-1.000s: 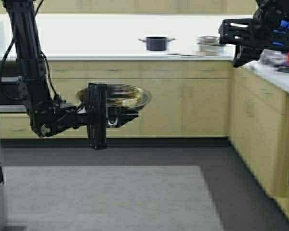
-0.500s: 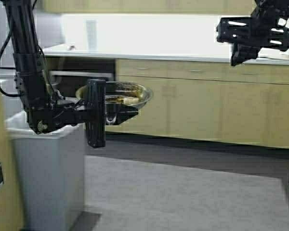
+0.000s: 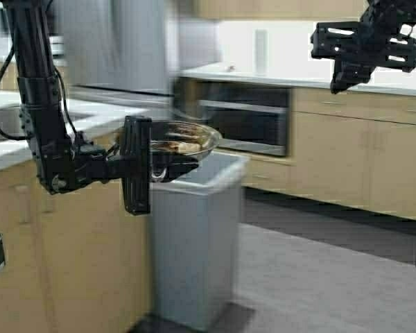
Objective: Add oil to the pan and cook the shrimp and serve it
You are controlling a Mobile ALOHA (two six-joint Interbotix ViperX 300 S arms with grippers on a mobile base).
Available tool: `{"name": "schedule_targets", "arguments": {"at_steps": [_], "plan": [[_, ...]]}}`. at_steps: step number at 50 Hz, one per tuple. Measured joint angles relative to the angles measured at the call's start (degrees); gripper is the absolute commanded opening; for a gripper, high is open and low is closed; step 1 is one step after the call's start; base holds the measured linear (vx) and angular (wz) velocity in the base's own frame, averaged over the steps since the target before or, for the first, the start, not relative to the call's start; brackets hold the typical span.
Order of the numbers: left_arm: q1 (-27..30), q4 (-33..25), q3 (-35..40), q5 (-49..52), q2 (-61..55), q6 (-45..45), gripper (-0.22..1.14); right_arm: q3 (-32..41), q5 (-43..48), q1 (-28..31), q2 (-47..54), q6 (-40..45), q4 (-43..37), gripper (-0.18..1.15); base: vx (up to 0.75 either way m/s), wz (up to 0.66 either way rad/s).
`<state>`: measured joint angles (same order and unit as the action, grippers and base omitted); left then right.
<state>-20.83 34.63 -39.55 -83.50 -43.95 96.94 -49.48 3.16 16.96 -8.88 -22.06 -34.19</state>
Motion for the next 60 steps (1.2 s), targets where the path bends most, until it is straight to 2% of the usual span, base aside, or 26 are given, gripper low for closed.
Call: {"name": "schedule_targets", "arguments": {"at_steps": [31,48,60], "plan": [[0.1,1.0,-1.6,0.0,3.4,0.2,0.02,0.0,-0.4,1.0,-0.1,0.5,0.0,0.07,0.03,0.47],[4.2,3.7,-1.2,0.0,3.4,0.0,0.03,0.8,-0.4,3.2,-0.4,2.5,-0.3,0.07,0.0,0.35],[3.6,4.5,-2.2,0.0,4.7,0.2,0.03,2.0,-0.4,3.1,1.7,2.8,-0.3,0.07,0.02,0.33]]}}
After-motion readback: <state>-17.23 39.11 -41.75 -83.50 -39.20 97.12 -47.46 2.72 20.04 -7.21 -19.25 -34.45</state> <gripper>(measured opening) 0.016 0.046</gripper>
